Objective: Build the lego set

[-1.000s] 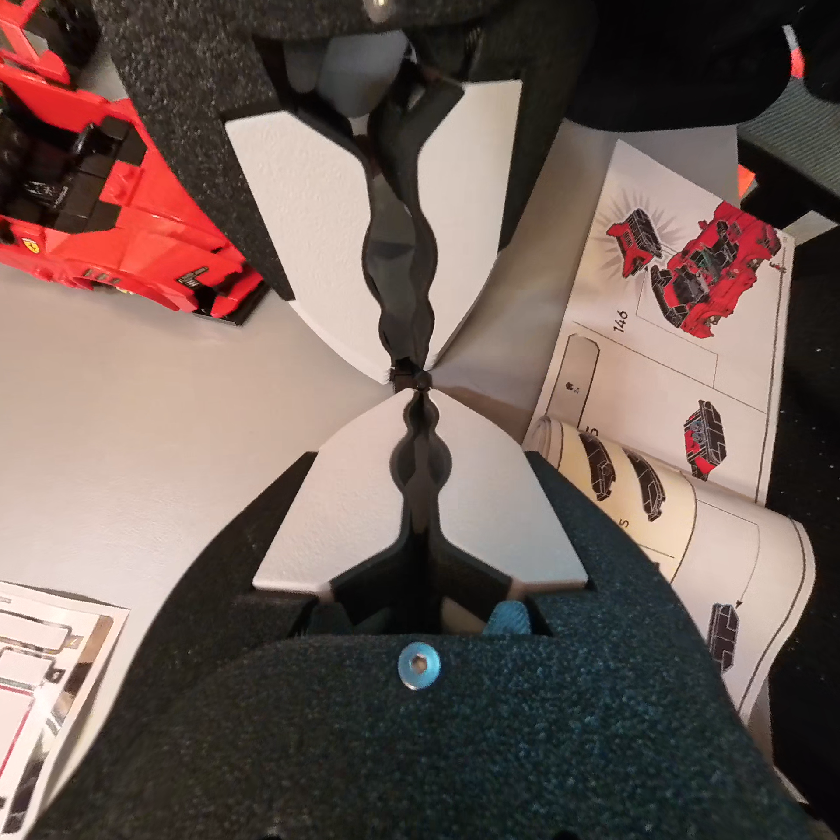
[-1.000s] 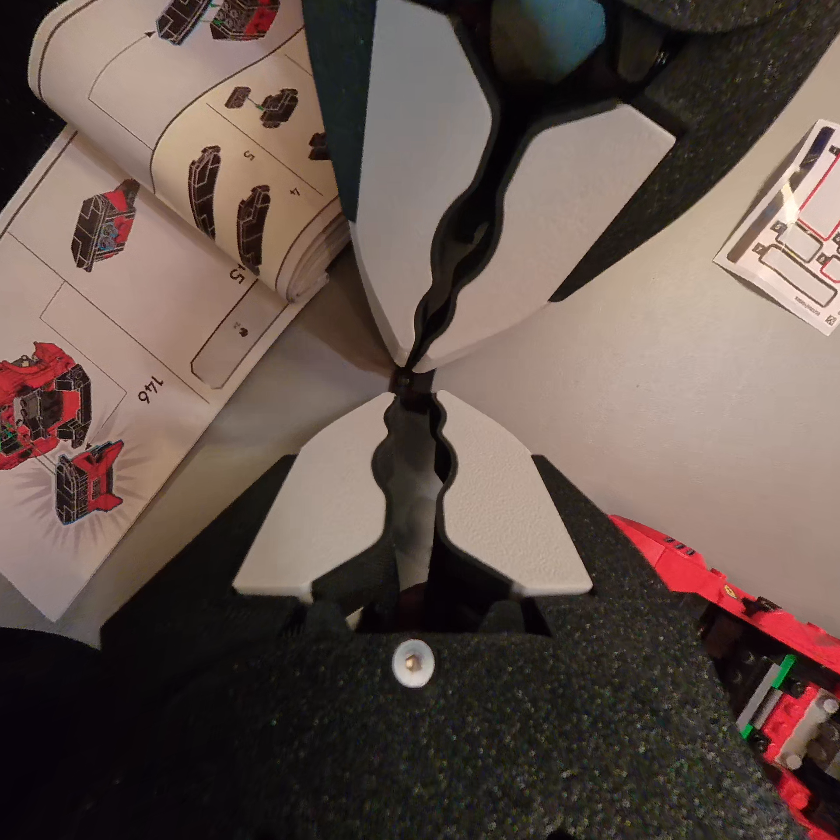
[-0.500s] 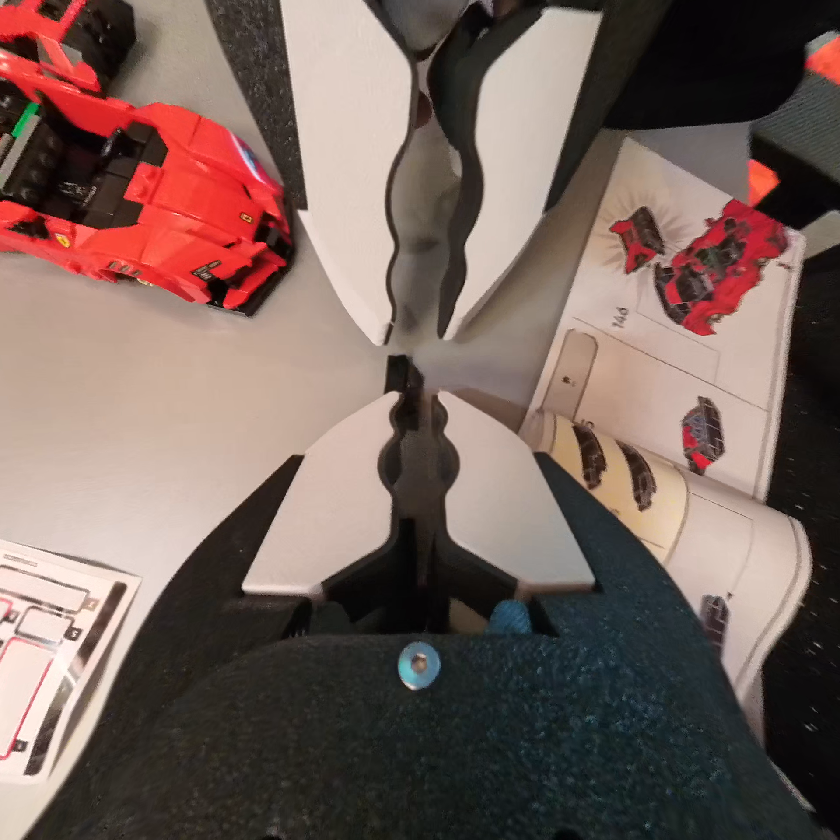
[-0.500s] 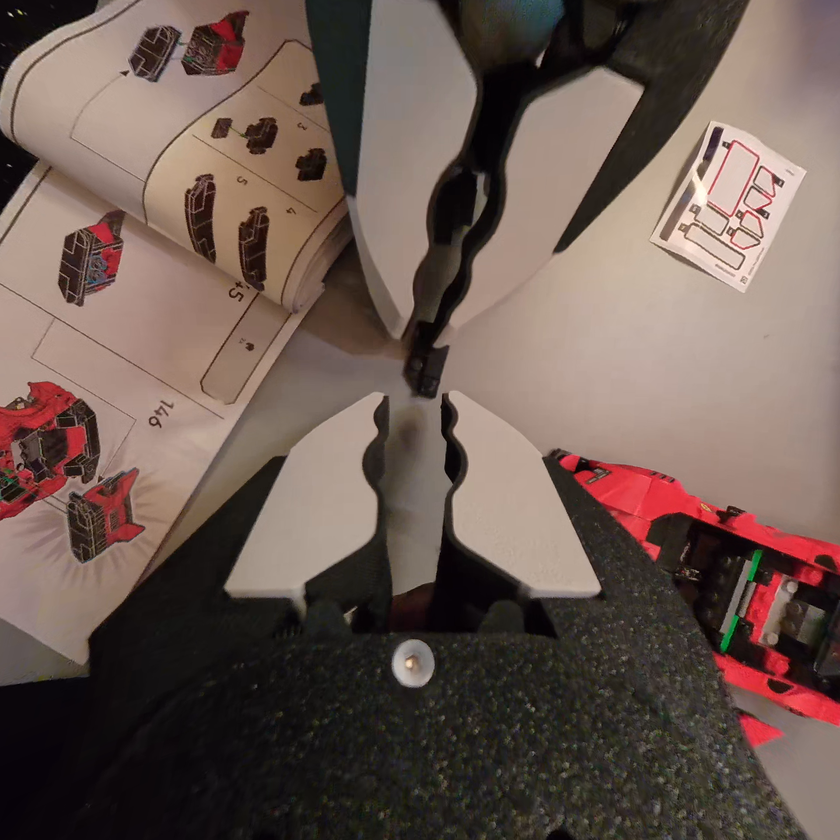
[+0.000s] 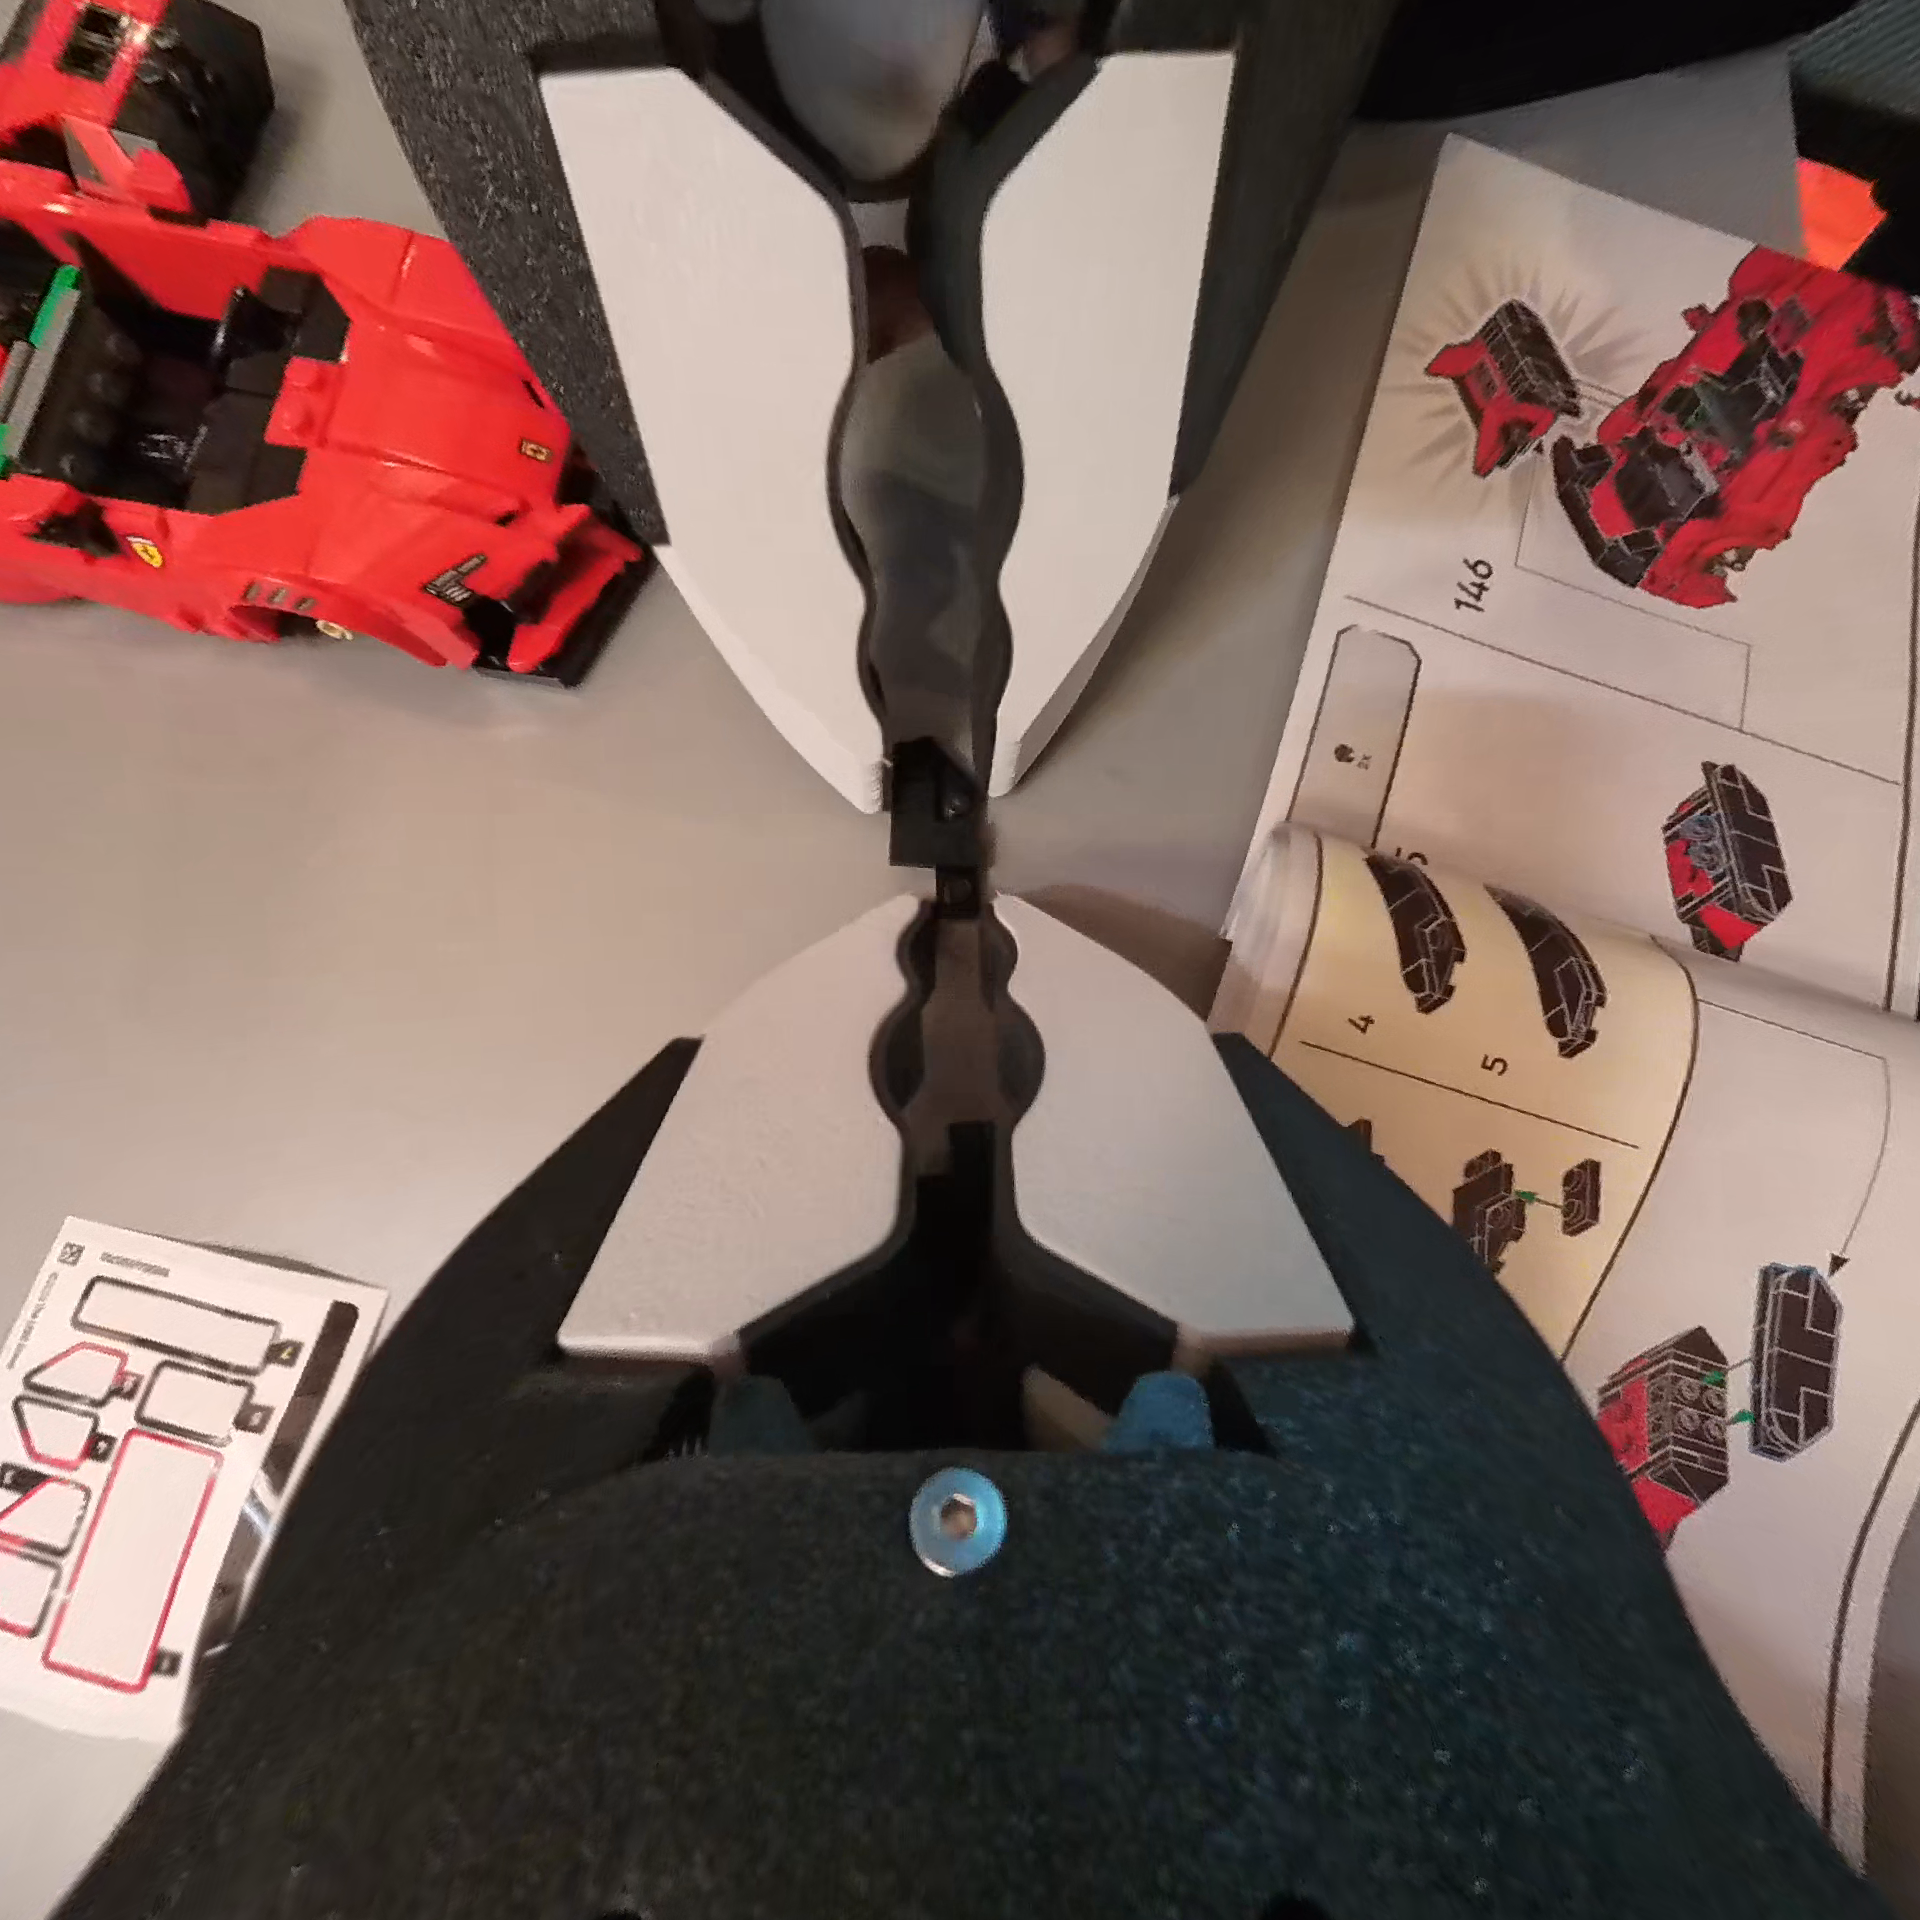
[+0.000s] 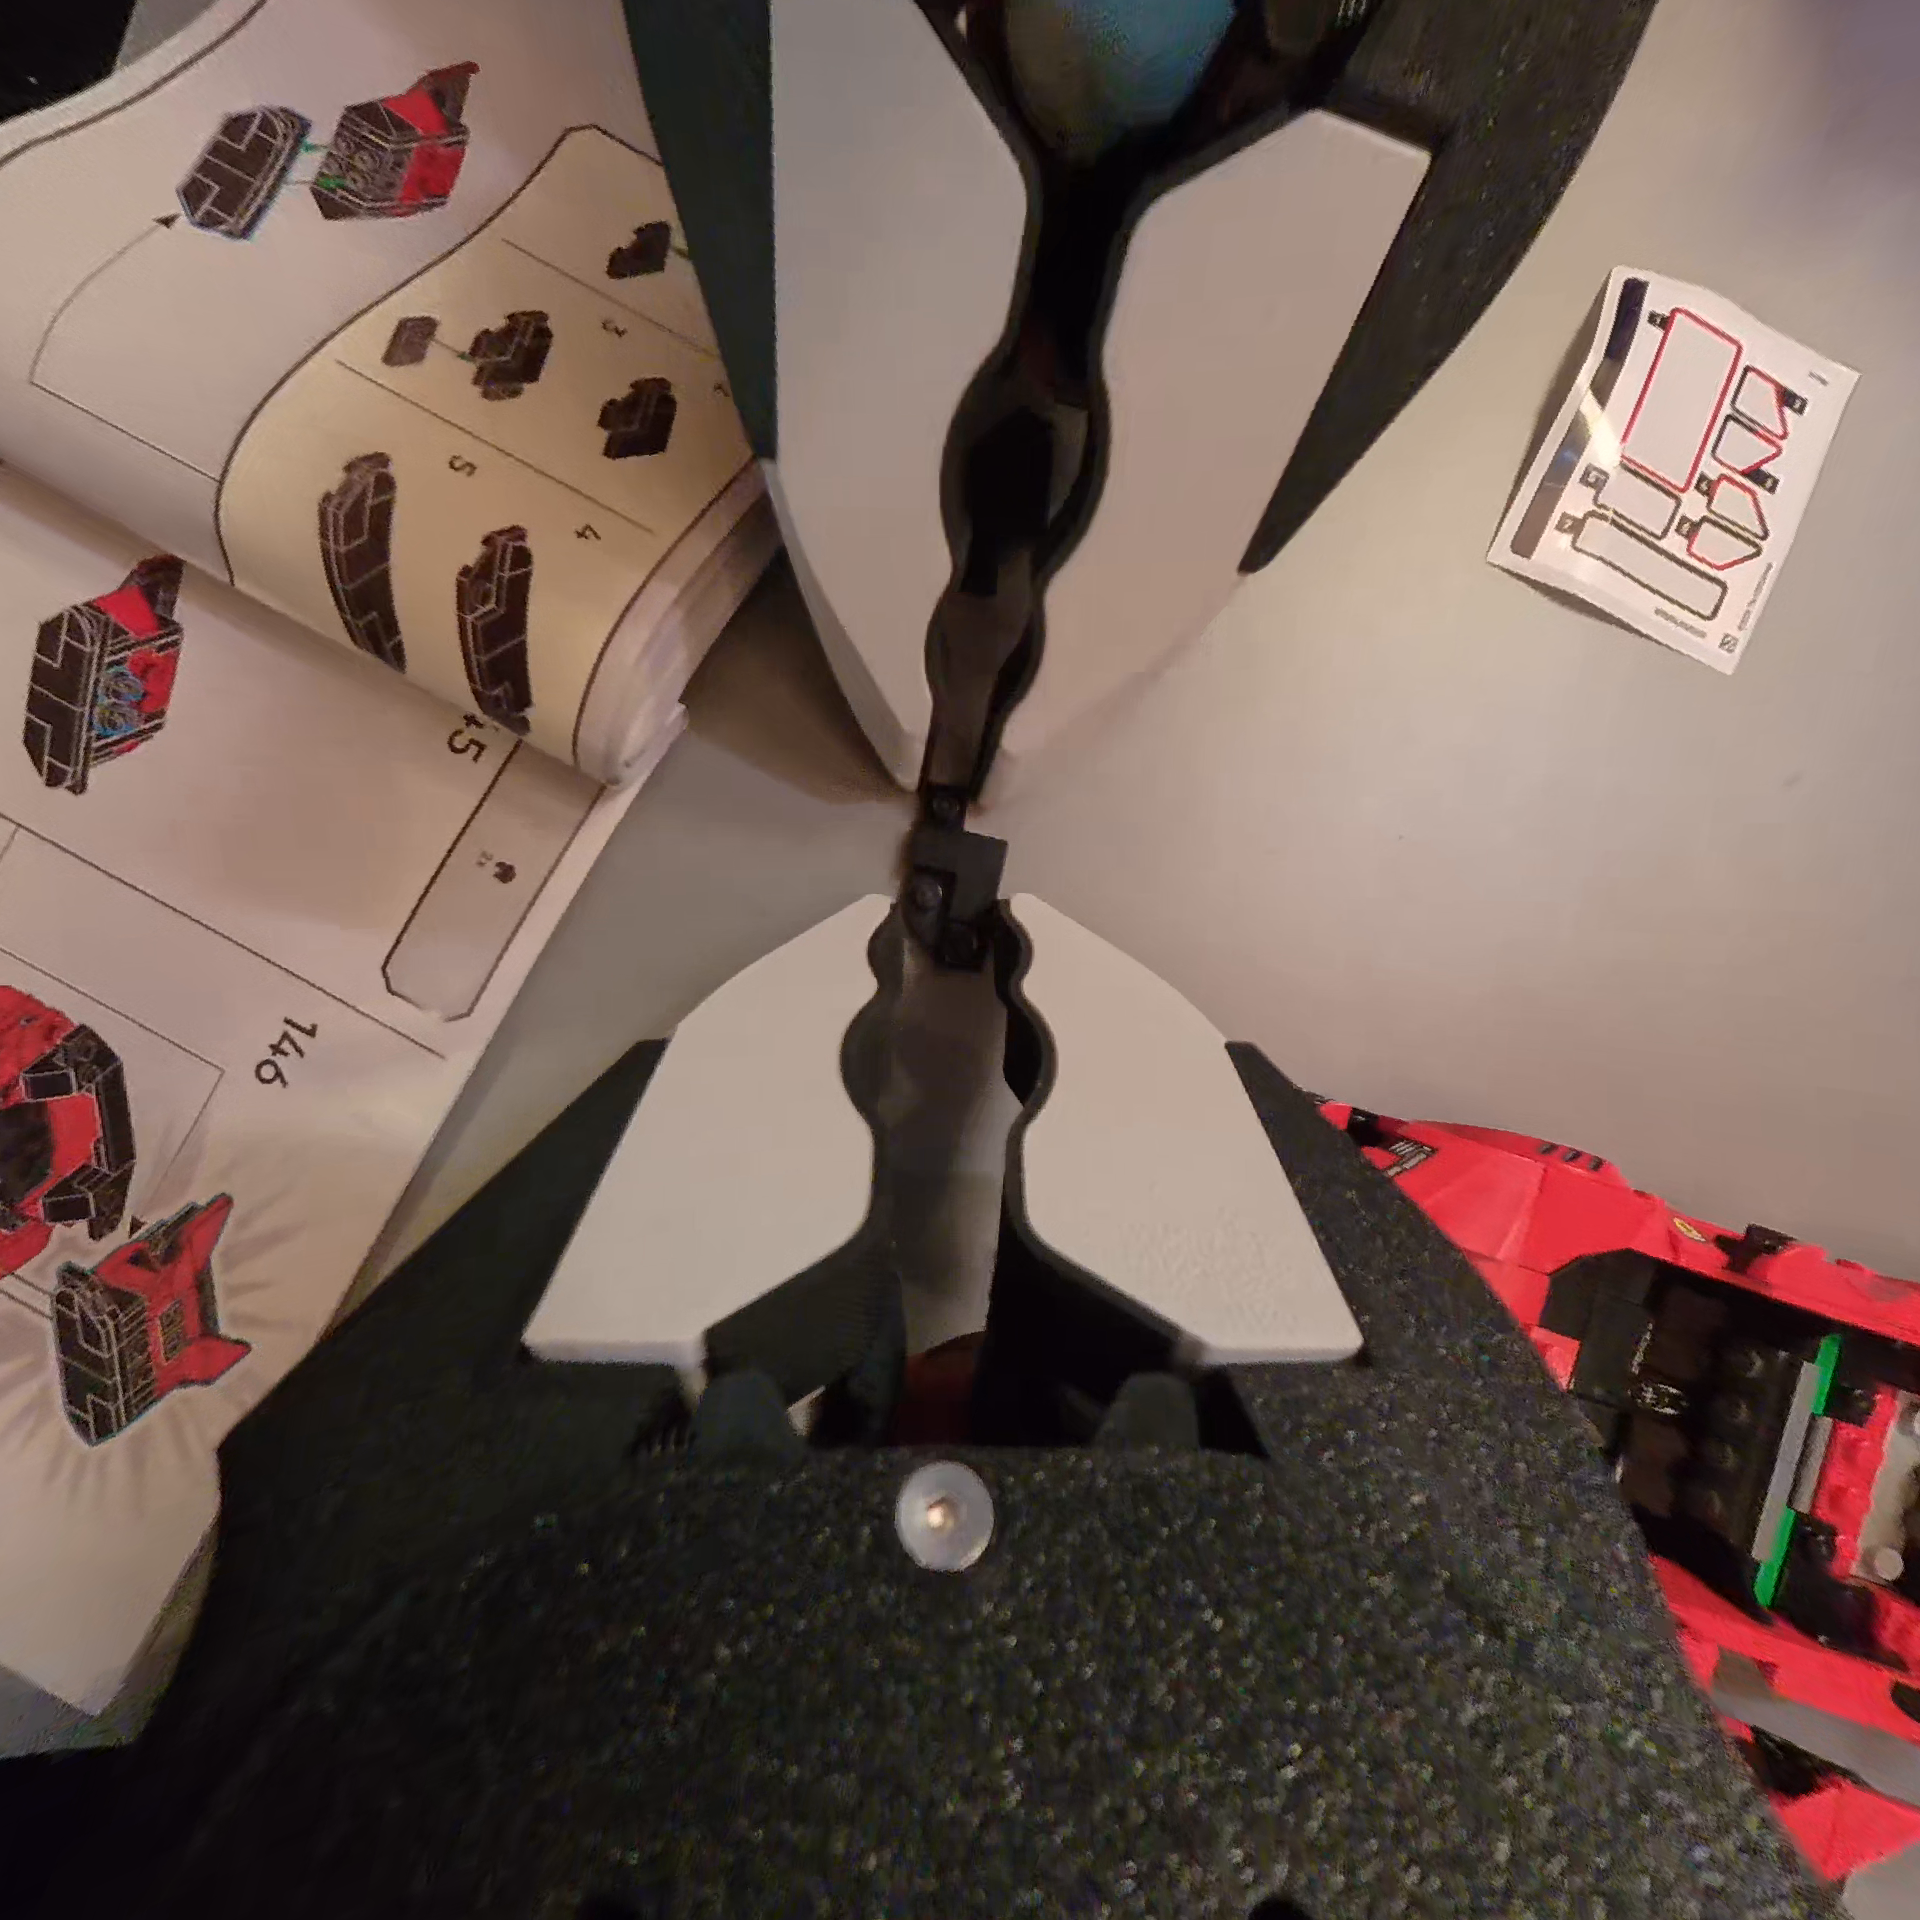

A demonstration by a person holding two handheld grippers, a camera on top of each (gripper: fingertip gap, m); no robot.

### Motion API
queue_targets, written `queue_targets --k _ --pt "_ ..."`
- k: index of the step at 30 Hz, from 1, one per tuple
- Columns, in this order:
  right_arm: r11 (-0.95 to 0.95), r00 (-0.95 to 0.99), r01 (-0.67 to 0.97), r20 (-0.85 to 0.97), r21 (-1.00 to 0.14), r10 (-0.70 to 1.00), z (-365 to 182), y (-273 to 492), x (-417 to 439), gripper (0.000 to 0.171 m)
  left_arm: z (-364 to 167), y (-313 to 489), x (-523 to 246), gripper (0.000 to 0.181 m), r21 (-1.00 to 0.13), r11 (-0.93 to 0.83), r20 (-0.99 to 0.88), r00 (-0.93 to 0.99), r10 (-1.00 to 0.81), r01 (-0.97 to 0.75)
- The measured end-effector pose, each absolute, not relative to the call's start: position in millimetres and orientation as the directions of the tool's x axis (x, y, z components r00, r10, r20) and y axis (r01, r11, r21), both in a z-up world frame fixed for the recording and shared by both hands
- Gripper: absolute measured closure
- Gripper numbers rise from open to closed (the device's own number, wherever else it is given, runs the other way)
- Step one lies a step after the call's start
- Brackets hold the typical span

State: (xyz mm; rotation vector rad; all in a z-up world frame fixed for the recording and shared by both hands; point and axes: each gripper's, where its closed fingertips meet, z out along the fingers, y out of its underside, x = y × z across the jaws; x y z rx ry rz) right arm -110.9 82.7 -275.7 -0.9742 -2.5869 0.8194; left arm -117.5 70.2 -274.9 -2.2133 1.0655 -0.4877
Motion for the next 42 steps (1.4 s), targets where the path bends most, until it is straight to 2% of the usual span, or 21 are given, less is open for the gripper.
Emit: queue_targets --k 13,23,24,25,26,30,32,34,37,42 --pt "0.559 -0.725 0.548 -0.019 -0.623 0.689 -275.7 81.5 -113.6 0.155 -274.9 69.4 -116.8 0.174 -0.689 -0.432 0.049 0.558 -0.829 -0.582" --pt "0.652 -0.808 0.493 -0.027 -0.576 0.589 -275.9 80.8 -111.9 0.155 -274.9 67.3 -115.0 0.176 -0.686 -0.366 0.029 0.479 -0.877 -0.629" --pt "0.663 -0.815 0.496 -0.038 -0.561 0.578 -275.6 80.9 -110.0 0.153 -275.0 66.4 -114.4 0.181 -0.685 -0.37 0.036 0.477 -0.878 -0.628" --pt "0.662 -0.81 0.512 -0.052 -0.548 0.584 -274.9 82.0 -109.0 0.138 -275.0 66.2 -114.3 0.181 -0.684 -0.373 0.038 0.48 -0.876 -0.627" --pt "0.647 -0.8 0.528 -0.068 -0.549 0.595 -272.8 82.6 -108.7 0.134 -275.0 66.2 -114.4 0.181 -0.683 -0.373 0.034 0.482 -0.875 -0.628" --pt "0.565 -0.779 0.539 -0.115 -0.625 0.616 -264.3 78.4 -107.9 0.149 -275.1 66.0 -114.9 0.18 -0.664 -0.372 0.018 0.484 -0.875 -0.649" --pt "0.548 -0.764 0.545 -0.107 -0.634 0.636 -263.9 80.9 -107.1 0.155 -274.9 65.2 -116.3 0.167 -0.651 -0.392 0.025 0.498 -0.867 -0.65" --pt "0.517 -0.747 0.542 -0.098 -0.662 0.658 -260.3 80.6 -109.0 0.171 -274.4 62.4 -113.7 0.159 -0.65 -0.41 0.049 0.503 -0.863 -0.64" --pt "0.473 -0.712 0.561 -0.105 -0.679 0.694 -259.9 80.3 -114.2 0.171 -274.6 65.9 -107.6 0.156 -0.674 -0.379 0.011 0.504 -0.864 -0.634" --pt "0.463 -0.705 0.592 -0.145 -0.66 0.695 -269.8 78.8 -112.4 0.171 -274.8 68.4 -105.0 0.168 -0.684 -0.386 0.021 0.512 -0.859 -0.619"
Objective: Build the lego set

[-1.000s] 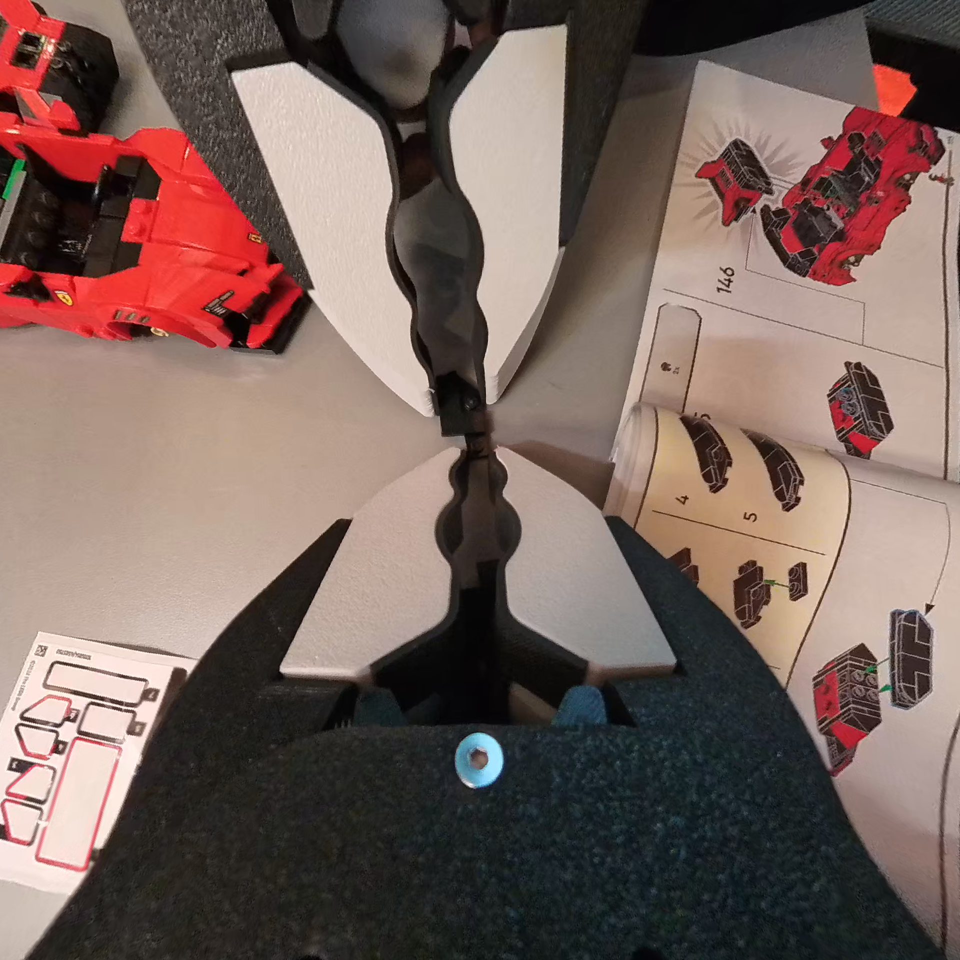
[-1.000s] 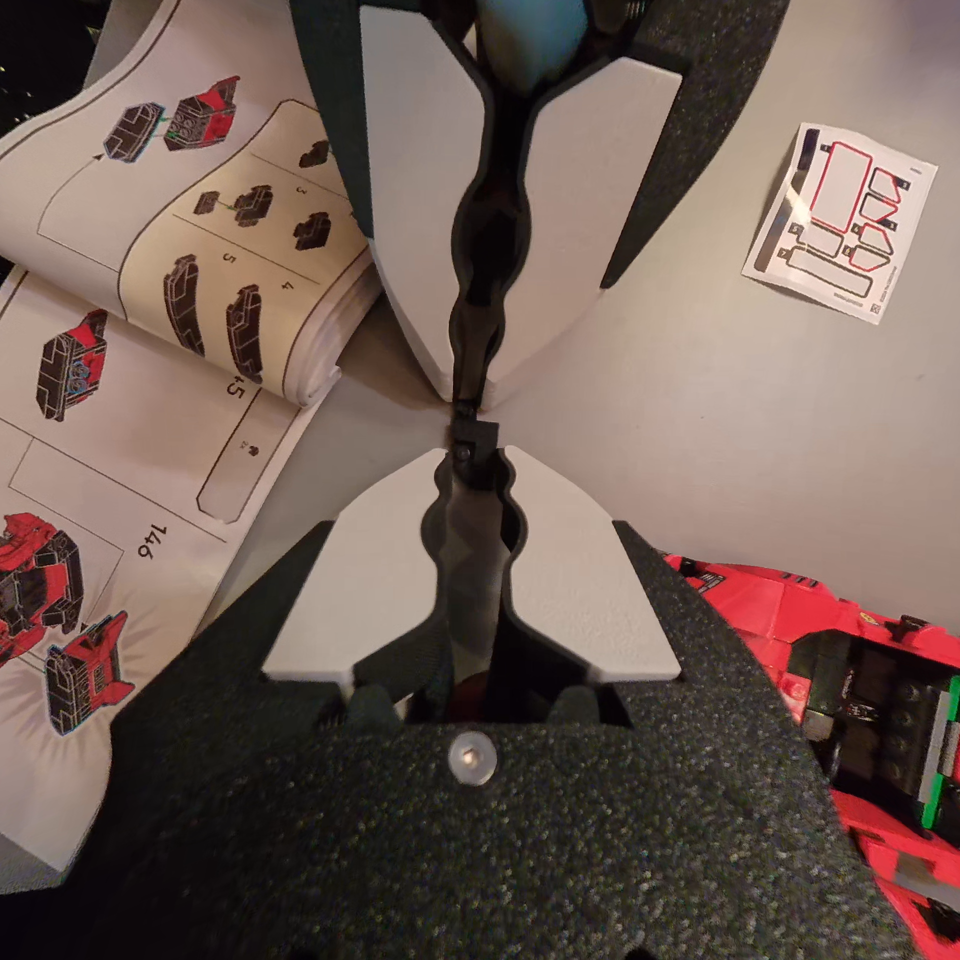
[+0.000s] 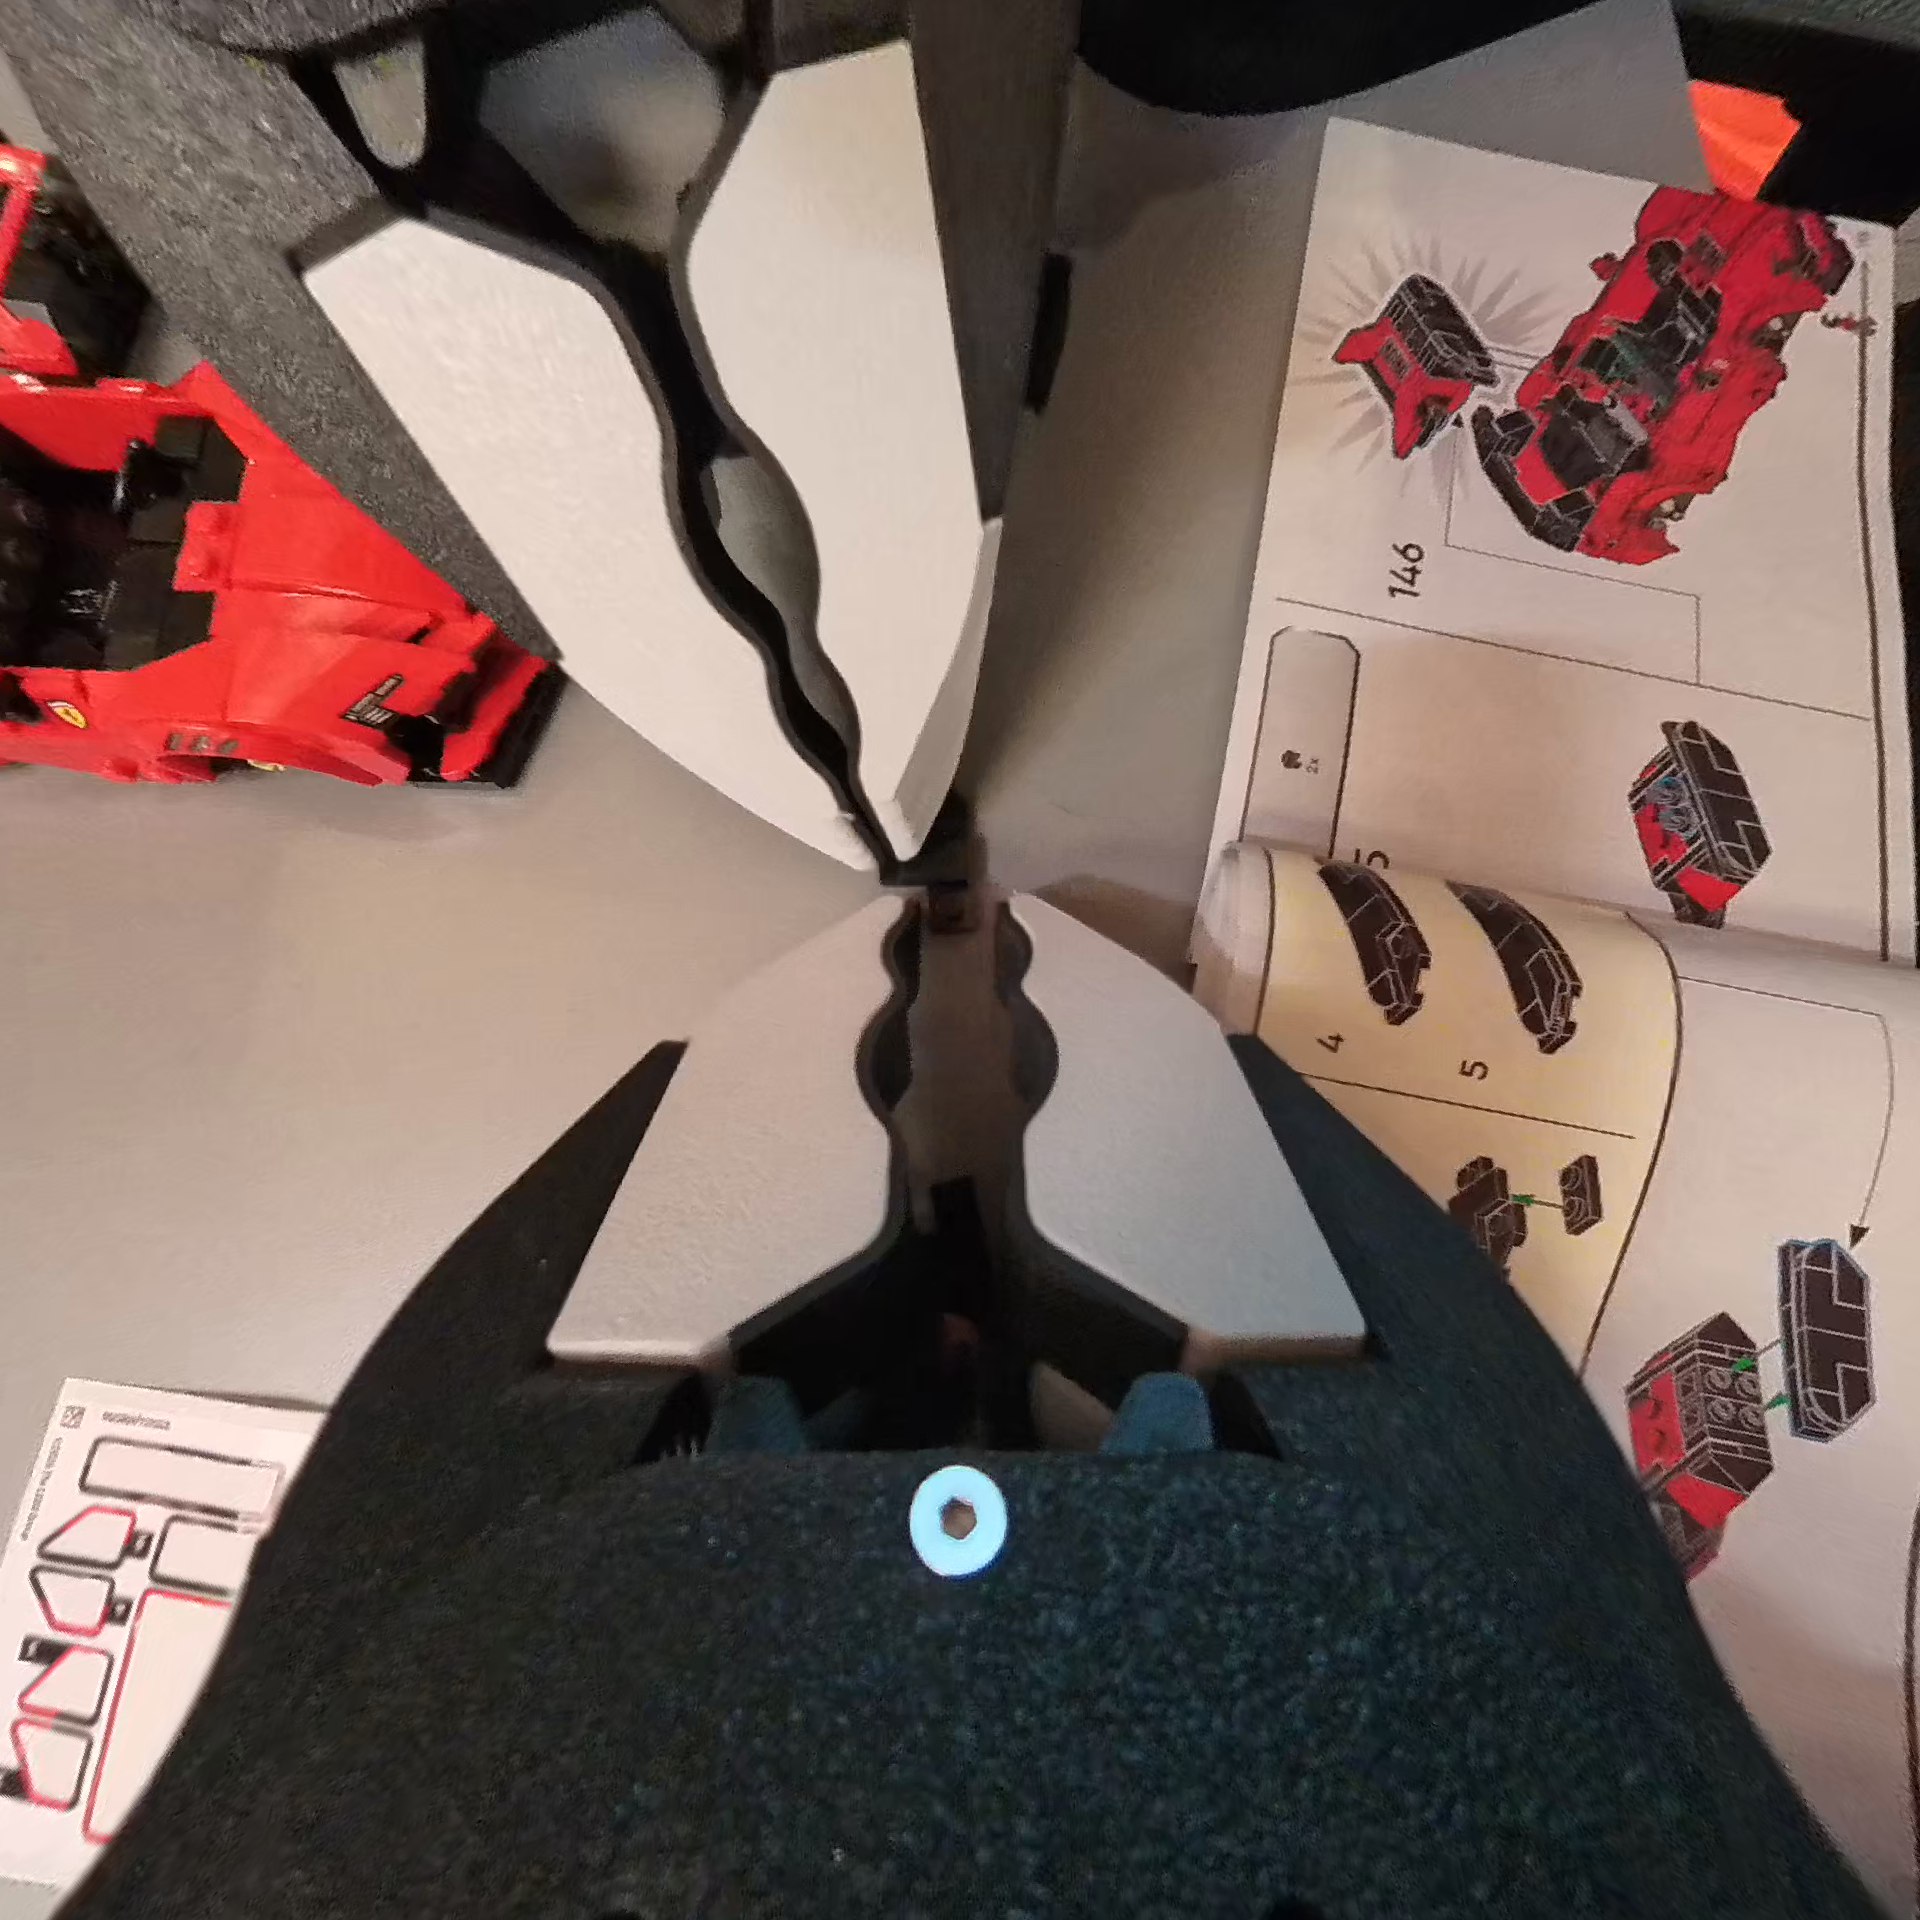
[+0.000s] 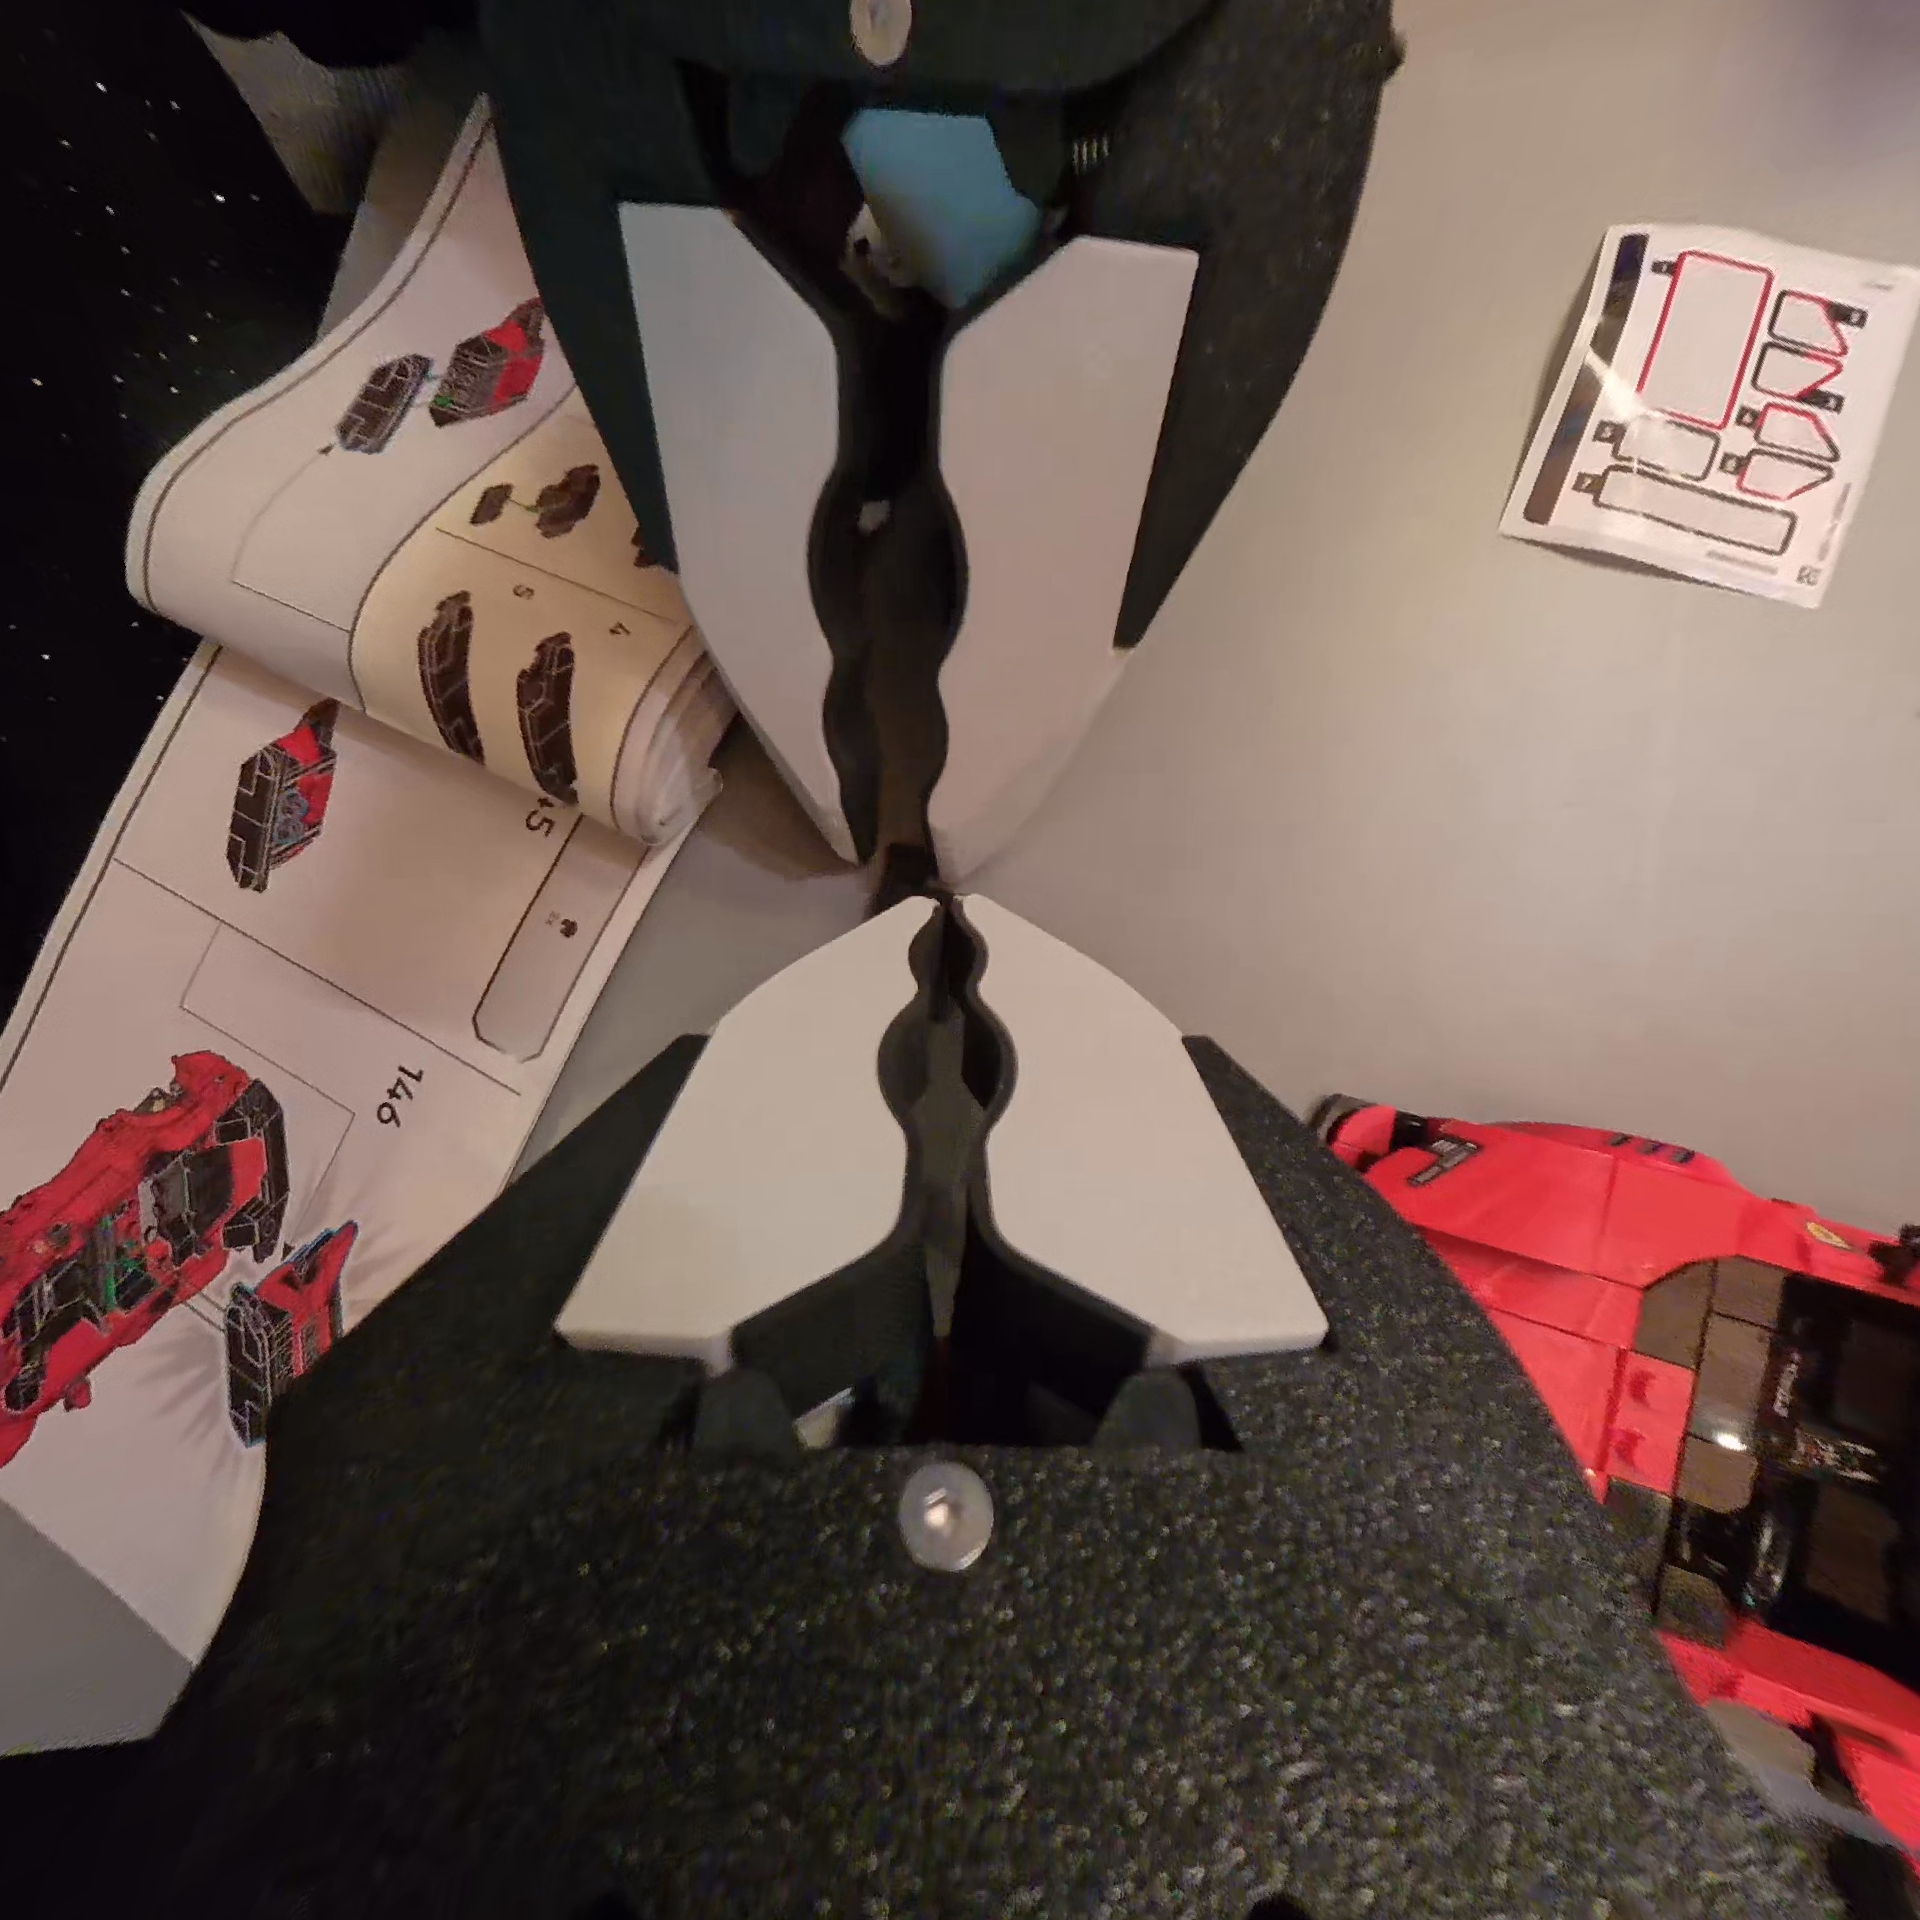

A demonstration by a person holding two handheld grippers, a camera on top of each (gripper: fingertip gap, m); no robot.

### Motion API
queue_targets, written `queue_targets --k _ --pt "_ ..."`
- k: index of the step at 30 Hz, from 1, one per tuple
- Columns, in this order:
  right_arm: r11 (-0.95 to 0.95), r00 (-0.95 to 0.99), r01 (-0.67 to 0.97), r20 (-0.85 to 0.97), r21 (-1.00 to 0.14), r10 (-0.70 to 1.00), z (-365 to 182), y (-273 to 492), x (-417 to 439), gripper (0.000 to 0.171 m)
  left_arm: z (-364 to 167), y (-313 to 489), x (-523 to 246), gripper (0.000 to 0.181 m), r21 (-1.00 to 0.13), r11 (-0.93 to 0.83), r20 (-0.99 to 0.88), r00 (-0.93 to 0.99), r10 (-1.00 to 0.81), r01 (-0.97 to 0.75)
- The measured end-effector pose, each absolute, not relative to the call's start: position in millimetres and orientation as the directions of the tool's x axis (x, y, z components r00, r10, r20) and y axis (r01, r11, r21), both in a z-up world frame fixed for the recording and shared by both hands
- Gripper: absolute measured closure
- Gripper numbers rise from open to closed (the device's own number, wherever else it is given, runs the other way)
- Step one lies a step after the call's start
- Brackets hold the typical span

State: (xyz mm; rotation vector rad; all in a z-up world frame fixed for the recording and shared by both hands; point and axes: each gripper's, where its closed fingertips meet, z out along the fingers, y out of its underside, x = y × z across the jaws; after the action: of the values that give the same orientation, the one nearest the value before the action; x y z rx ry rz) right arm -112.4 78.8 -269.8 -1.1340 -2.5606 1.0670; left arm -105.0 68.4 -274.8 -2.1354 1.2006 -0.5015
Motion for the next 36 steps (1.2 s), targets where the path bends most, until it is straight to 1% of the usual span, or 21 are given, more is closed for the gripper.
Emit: queue_targets --k 2,12,16,19,28,33,36 --pt "0.472 -0.711 0.585 -0.138 -0.66 0.689 -269.9 78.0 -112.0 0.171 -275.0 68.4 -103.9 0.173 -0.688 -0.388 0.03 0.511 -0.859 -0.614" --pt "0.556 -0.772 0.489 -0.037 -0.672 0.634 -269.5 72.1 -112.5 0.171 -274.9 67.9 -103.5 0.173 -0.707 -0.368 0.037 0.488 -0.872 -0.604" --pt "0.587 -0.78 0.476 -0.006 -0.655 0.626 -267.3 74.3 -111.2 0.171 -274.8 67.9 -103.5 0.173 -0.71 -0.364 0.037 0.485 -0.874 -0.603" --pt "0.563 -0.783 0.494 -0.056 -0.663 0.62 -265.0 71.6 -105.5 0.171 -274.8 67.9 -103.5 0.173 -0.71 -0.362 0.035 0.483 -0.875 -0.604" --pt "0.557 -0.782 0.516 -0.091 -0.651 0.617 -270.2 66.4 -105.3 0.171 -274.8 68.0 -103.2 0.173 -0.71 -0.358 0.034 0.478 -0.878 -0.606" --pt "0.597 -0.78 0.527 -0.064 -0.605 0.623 -271.2 67.2 -104.6 0.17 -274.7 68.1 -102.9 0.173 -0.712 -0.364 0.044 0.479 -0.877 -0.6" --pt "0.646 -0.786 0.529 -0.03 -0.551 0.618 -271.5 67.2 -104.2 0.17 -274.7 68.1 -102.7 0.173 -0.711 -0.364 0.042 0.48 -0.876 -0.602"
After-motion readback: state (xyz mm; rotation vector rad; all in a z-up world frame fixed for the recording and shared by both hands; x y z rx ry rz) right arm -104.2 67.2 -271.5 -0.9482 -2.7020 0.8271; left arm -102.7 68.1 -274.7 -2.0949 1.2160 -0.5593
